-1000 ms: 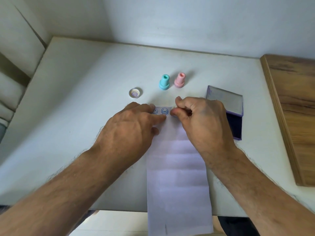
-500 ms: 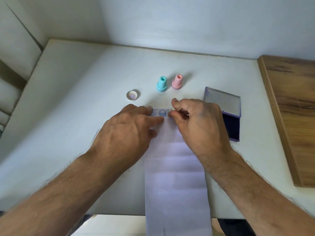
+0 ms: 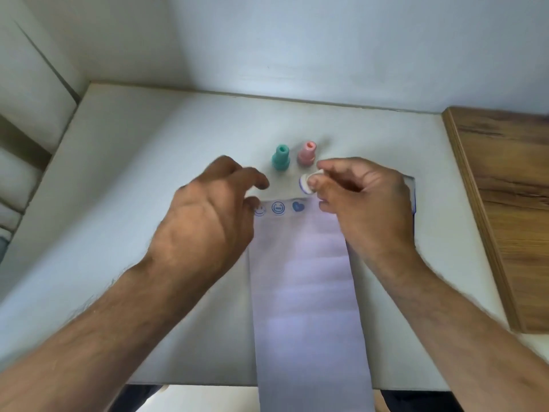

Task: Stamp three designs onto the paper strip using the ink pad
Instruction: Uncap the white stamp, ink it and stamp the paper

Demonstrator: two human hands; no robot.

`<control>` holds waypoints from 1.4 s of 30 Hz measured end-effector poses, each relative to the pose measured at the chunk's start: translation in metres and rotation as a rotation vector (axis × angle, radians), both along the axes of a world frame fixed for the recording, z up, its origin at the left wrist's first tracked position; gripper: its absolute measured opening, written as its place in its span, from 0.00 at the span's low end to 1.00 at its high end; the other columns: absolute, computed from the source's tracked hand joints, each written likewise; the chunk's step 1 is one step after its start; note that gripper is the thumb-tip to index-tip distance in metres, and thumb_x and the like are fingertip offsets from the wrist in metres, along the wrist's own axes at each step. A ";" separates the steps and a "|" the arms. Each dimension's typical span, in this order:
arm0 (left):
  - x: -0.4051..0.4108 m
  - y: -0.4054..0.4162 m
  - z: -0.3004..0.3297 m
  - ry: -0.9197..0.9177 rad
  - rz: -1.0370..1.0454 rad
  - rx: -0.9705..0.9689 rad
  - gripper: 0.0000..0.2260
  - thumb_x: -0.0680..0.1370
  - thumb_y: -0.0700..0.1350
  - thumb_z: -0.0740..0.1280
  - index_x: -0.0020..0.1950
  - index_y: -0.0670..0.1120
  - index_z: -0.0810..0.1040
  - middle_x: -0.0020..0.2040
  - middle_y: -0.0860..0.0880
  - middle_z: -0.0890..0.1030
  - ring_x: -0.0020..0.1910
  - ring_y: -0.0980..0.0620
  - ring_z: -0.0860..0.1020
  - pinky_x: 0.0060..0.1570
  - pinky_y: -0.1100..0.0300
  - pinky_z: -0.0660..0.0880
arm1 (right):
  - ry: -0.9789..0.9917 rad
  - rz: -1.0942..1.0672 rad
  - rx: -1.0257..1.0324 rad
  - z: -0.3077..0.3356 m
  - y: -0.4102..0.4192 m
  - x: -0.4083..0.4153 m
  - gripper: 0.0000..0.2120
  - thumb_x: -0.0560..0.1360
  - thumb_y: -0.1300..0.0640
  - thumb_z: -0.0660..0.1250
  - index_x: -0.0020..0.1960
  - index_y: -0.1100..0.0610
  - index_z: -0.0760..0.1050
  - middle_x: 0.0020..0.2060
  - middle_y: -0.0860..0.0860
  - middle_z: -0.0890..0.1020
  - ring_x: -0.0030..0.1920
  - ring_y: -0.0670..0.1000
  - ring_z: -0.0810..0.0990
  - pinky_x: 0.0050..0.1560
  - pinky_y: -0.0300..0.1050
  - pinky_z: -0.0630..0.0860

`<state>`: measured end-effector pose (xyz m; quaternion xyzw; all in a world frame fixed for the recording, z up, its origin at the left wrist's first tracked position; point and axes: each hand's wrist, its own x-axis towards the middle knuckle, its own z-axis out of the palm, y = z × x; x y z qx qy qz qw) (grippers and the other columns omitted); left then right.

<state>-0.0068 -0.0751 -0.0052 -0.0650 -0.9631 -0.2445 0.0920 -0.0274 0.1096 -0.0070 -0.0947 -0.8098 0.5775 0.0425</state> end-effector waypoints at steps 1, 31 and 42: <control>-0.003 -0.003 0.001 0.015 0.041 0.011 0.11 0.75 0.40 0.69 0.54 0.53 0.83 0.50 0.50 0.80 0.38 0.46 0.82 0.41 0.53 0.80 | -0.013 -0.032 -0.090 0.005 0.001 -0.001 0.06 0.69 0.58 0.76 0.45 0.50 0.84 0.36 0.47 0.86 0.39 0.48 0.85 0.43 0.50 0.84; -0.022 -0.004 0.011 -0.318 0.265 0.666 0.07 0.73 0.48 0.71 0.48 0.59 0.85 0.41 0.57 0.85 0.41 0.58 0.83 0.41 0.67 0.77 | -0.209 0.004 -0.660 0.017 -0.006 0.004 0.09 0.72 0.70 0.70 0.51 0.63 0.82 0.45 0.55 0.87 0.43 0.58 0.84 0.45 0.46 0.83; -0.021 0.007 0.028 -0.580 0.330 1.565 0.06 0.72 0.32 0.69 0.41 0.42 0.79 0.43 0.43 0.85 0.44 0.47 0.85 0.47 0.59 0.81 | -0.196 0.160 -0.633 0.019 -0.011 0.009 0.09 0.72 0.70 0.70 0.46 0.58 0.82 0.37 0.55 0.85 0.41 0.58 0.84 0.36 0.50 0.83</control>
